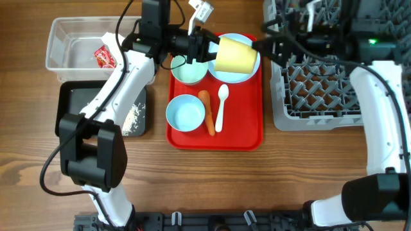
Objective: Sort waste into correct bins and load items into the dishwasher rack
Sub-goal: 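Lift the yellow cup and hand it to the right gripper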
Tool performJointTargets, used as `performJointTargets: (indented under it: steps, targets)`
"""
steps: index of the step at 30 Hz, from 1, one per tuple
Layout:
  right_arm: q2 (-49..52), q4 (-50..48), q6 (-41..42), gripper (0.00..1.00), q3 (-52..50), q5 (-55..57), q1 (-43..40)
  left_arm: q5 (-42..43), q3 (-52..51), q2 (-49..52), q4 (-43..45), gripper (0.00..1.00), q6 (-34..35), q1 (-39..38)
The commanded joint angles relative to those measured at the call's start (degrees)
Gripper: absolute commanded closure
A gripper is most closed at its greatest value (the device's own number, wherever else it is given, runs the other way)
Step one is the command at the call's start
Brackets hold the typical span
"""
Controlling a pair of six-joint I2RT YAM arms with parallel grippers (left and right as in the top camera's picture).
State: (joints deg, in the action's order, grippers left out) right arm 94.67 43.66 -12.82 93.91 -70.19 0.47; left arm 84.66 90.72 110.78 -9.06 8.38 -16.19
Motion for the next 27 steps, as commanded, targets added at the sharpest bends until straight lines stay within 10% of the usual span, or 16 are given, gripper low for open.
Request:
performJointTargets:
  steps: [1, 27]
  targets:
    - [0.81, 0.07, -2.21, 0.0, -0.04, -2.29, 1.46, 1.11, 0.74, -1.6, 2.01, 0.96, 3.3, 1.66]
    - [1.6, -15.37, 1.25, 0.07, -7.3, -9.6, 7.26, -0.98, 0.72, -1.6, 11.21, 0.96, 12.96, 2.43]
